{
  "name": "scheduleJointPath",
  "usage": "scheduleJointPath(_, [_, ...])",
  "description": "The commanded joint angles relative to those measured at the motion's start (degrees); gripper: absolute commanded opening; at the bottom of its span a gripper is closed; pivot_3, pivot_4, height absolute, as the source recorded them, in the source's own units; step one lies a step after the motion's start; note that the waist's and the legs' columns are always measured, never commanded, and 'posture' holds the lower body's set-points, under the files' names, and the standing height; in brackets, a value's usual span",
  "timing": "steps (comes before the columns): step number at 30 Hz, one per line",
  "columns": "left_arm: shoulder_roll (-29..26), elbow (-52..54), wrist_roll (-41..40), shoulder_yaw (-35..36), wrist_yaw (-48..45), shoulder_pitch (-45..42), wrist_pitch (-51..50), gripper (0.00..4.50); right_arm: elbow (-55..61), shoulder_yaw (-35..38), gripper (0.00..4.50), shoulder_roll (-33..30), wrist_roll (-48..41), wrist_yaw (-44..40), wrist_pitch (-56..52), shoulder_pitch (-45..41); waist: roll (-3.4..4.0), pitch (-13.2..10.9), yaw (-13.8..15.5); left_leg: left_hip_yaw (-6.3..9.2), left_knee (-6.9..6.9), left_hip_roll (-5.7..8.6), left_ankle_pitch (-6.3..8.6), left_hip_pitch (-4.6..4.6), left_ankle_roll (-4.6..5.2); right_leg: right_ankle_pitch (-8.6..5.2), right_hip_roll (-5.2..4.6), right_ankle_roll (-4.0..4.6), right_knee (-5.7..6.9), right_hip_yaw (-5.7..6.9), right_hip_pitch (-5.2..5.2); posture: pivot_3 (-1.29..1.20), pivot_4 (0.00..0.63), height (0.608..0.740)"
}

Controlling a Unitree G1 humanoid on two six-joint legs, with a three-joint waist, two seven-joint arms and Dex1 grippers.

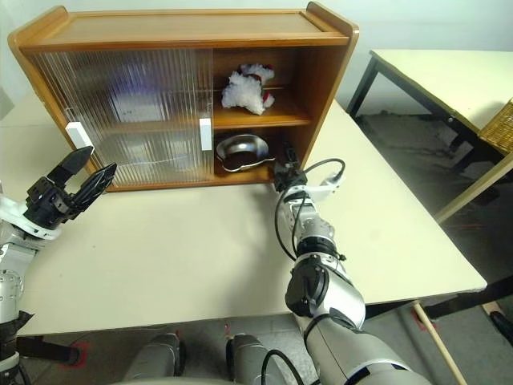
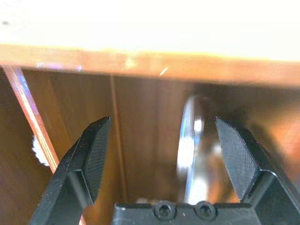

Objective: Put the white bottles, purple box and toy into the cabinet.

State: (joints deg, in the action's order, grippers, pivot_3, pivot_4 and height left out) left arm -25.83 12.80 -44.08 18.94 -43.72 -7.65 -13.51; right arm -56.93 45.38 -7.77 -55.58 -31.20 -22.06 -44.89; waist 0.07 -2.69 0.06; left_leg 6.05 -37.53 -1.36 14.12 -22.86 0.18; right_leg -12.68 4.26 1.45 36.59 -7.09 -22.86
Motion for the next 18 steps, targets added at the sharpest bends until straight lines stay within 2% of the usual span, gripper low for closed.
scheduleJointPath(1, [0.2, -1.3, 0.9, -0.6, -0.7, -0.3, 0.4, 4.50, 6.7, -2.2, 4.47, -0.5, 0.5, 1.6, -4.4, 3.1, 0.00, 0.0, -0.2, 0.00, -0.03, 0.00, 0.00, 0.01, 0.00, 0.00, 0.01, 0.00, 0.04, 0.00, 0.00, 0.01, 0.062, 0.740])
scheduleJointPath(4, [0.2, -1.7, 1.0, -0.8, -0.9, -0.5, 0.6, 4.50, 12.8, -4.8, 4.47, -1.0, 1.1, 1.7, -8.7, 6.6, 0.00, 0.0, -0.5, 0.01, -0.14, -0.02, -0.01, 0.03, 0.02, -0.02, 0.05, 0.01, 0.10, 0.00, 0.03, 0.01, 0.059, 0.740])
scheduleJointPath(11, [0.1, -2.5, 1.1, -0.9, -1.3, -1.3, 1.0, 4.50, 30.1, -17.1, 4.47, -2.9, 5.3, -3.3, -15.8, 15.7, 0.00, 0.0, -0.9, 0.01, -0.29, 0.01, -0.08, 0.09, 0.10, -0.03, 0.10, -0.03, 0.13, -0.03, 0.14, 0.00, 0.055, 0.740])
scheduleJointPath(16, [-0.1, -2.5, 1.0, -0.7, -1.3, -1.1, 0.9, 4.50, 46.9, -33.5, 4.47, -6.6, 15.3, -11.5, -11.9, 22.3, -0.01, 0.0, -1.2, 0.02, -0.33, 0.06, -0.13, 0.16, 0.15, -0.08, 0.11, -0.20, 0.12, -0.03, 0.24, 0.00, 0.057, 0.740])
scheduleJointPath(18, [-0.1, -2.5, 1.0, -0.7, -1.3, -1.1, 0.9, 4.50, 51.8, -39.9, 4.47, -8.2, 20.4, -14.2, -7.8, 24.1, -0.02, 0.0, -1.5, 0.03, -0.33, 0.06, -0.13, 0.20, 0.15, -0.29, 0.13, -0.56, 0.12, -0.03, 0.28, 0.00, 0.057, 0.740])
